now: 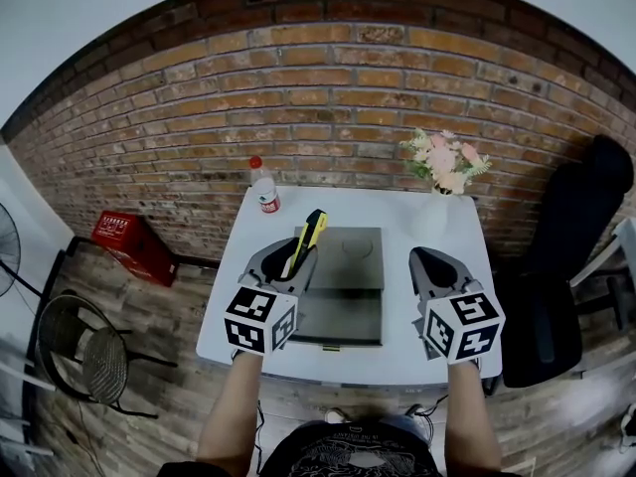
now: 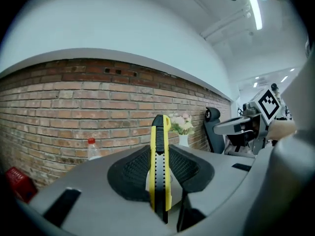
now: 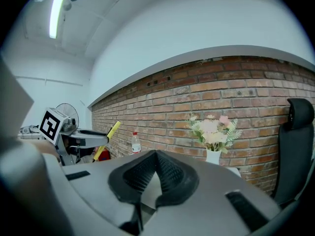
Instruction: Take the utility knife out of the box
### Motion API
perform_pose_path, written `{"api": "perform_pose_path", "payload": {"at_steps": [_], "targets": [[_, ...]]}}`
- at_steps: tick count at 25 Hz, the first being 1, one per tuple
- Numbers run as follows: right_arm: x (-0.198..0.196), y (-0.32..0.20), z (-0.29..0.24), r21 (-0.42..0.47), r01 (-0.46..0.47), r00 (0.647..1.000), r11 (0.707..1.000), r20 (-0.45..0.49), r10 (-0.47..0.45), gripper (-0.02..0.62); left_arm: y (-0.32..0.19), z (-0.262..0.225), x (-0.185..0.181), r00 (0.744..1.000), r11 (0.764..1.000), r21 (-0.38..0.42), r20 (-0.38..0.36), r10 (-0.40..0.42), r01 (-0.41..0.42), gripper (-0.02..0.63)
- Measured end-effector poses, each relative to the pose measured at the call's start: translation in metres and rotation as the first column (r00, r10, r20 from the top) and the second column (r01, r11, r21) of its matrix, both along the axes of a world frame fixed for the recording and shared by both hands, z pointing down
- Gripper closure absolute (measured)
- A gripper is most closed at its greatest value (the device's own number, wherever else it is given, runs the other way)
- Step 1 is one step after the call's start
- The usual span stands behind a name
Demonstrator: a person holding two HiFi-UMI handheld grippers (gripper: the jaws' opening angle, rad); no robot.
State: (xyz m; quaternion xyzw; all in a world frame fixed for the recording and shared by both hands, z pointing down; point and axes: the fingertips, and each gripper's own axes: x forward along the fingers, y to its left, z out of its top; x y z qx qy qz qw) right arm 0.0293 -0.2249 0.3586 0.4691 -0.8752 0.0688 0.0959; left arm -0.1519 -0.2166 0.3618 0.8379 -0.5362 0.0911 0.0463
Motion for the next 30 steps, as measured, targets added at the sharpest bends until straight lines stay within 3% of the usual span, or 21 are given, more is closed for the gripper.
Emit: {"api": "perform_pose_path", "payload": {"at_steps": [4,9,30], "targets": [[0.005,0.000,-0.006,0.028,-0.023,1.000,0.999,0.004,0.023,0.577,0.008,-0.003,-0.017,0.996,0.997,0.014,-0.023,-0.082,0.082,0.477],[0.010,0.001,-0.013,0.072,-0.053,0.999,0.996,0.012,0.052,0.577,0.011,-0.012,-0.026,0.991,0.991,0.041,-0.044,-0.128,0.130,0.477],[0.009,0.005,-0.013,0.068,-0.036,0.999,0.997,0.007,0.036,0.577,0.014,-0.008,-0.030,0.988,0.989,0.030,-0.056,-0.146,0.147,0.477]]}}
